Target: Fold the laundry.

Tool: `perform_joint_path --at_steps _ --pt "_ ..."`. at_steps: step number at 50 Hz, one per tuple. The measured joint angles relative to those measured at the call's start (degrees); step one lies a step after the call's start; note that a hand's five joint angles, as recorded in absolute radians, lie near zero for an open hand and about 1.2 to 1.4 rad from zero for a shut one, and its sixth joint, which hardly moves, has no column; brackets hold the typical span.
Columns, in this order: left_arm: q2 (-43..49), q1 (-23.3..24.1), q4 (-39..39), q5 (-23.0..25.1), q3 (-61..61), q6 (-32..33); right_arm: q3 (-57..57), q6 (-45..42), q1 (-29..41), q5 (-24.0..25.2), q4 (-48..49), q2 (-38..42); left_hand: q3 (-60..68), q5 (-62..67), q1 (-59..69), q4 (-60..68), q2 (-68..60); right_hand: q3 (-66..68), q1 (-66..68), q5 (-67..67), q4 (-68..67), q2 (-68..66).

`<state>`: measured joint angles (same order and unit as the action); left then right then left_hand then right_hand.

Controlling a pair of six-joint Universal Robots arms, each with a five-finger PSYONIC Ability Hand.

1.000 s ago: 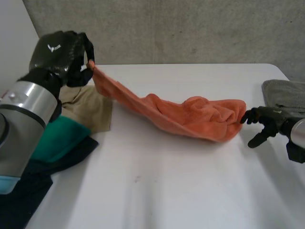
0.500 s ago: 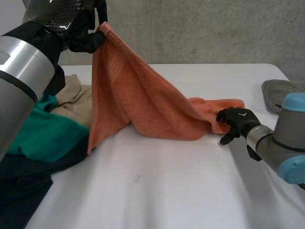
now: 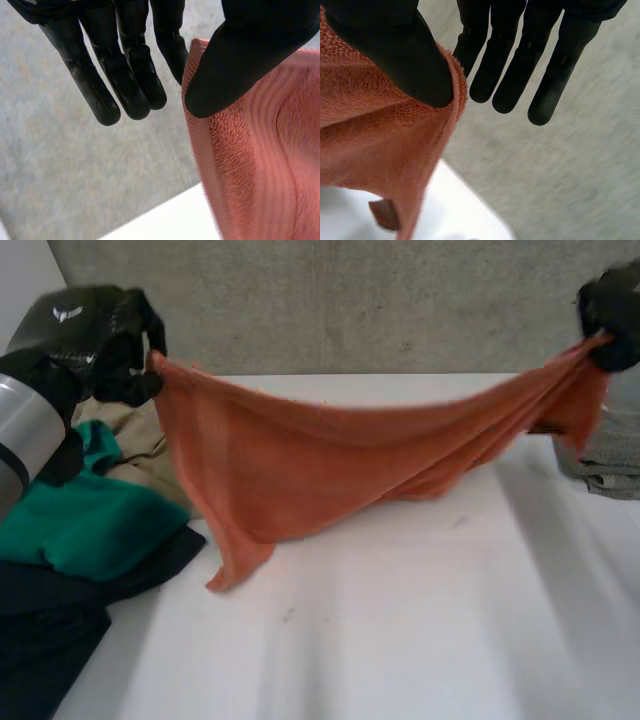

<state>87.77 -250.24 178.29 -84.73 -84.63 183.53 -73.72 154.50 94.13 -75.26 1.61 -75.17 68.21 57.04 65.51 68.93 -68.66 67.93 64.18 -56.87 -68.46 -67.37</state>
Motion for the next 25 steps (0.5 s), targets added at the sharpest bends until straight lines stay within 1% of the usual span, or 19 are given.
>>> perform_joint_path --at_steps 1,3,5,6,8,10,11,14,18,21,23,24,25 --pt "0.6 -1.4 -1.6 0.3 -0.4 0.1 3.0 -2.4 -1.3 1.8 -5.2 -3.1 0.0 0.0 0.0 0.0 0.0 0.0 0.0 0.0 0.0 0.0" --pt "1.8 -2.7 -3.6 0.7 -0.8 0.4 6.5 -4.9 -2.1 3.3 -11.4 -5.0 0.0 0.0 0.0 0.0 0.0 0.1 0.0 -0.2 0.0 0.0" --pt "2.9 -3.3 -4.8 0.9 -1.0 0.8 8.8 -6.9 -2.3 4.1 -15.6 -5.5 0.0 0.0 0.0 0.0 0.0 0.1 0.0 -0.2 0.0 0.0" --pt "4.6 -3.8 -5.9 1.1 -1.1 1.3 10.6 -9.4 -2.0 4.6 -19.8 -5.0 0.0 0.0 0.0 0.0 0.0 0.1 0.0 -0.3 0.0 0.0" --pt "7.3 -4.1 -6.8 1.3 -1.2 2.2 12.3 -13.3 -1.2 4.8 -24.4 -3.4 0.0 0.0 0.0 0.0 0.0 0.1 0.0 -0.3 0.0 0.0" --pt "9.1 -4.2 -6.8 1.4 -1.1 2.9 12.9 -15.9 -0.5 4.7 -26.5 -2.0 0.0 0.0 0.0 0.0 0.0 0.1 0.0 -0.3 0.0 0.0" --pt "11.6 -4.1 -6.5 1.4 -0.8 3.7 13.4 -19.1 0.3 4.3 -28.7 0.3 0.0 0.0 0.0 0.0 0.0 0.1 0.0 -0.3 0.0 0.0" --pt "16.0 -3.8 -4.5 1.5 0.7 5.1 14.3 -23.1 1.7 3.0 -29.9 4.8 0.0 0.0 0.0 0.0 0.0 0.1 0.0 -0.3 0.0 0.0" --pt "23.6 -2.8 1.5 1.4 7.1 7.4 18.3 -24.0 3.8 -0.8 -25.6 12.8 0.2 0.0 0.0 0.0 -0.1 0.2 0.0 -0.3 -0.1 0.0" --pt "28.7 -2.3 6.6 1.0 14.9 8.8 23.3 -21.6 5.1 -3.8 -18.5 17.8 0.2 0.0 0.0 0.0 -0.1 0.2 0.0 -0.3 -0.2 0.0" --pt "31.1 -2.1 9.8 0.6 20.4 9.3 26.5 -19.4 5.7 -5.4 -12.0 20.1 0.2 0.0 0.0 0.0 -0.1 0.2 0.0 -0.3 -0.2 0.0" --pt "32.1 -2.1 12.0 0.2 24.1 9.5 28.4 -17.8 6.0 -6.3 -6.3 21.0 0.2 0.0 0.0 0.0 -0.1 0.2 0.0 -0.3 -0.2 0.0" --pt "32.7 -2.1 14.1 0.0 27.1 9.4 29.3 -17.0 6.2 -6.7 -2.5 21.3 0.2 0.0 0.0 0.0 -0.1 0.2 0.0 -0.3 -0.2 0.0"
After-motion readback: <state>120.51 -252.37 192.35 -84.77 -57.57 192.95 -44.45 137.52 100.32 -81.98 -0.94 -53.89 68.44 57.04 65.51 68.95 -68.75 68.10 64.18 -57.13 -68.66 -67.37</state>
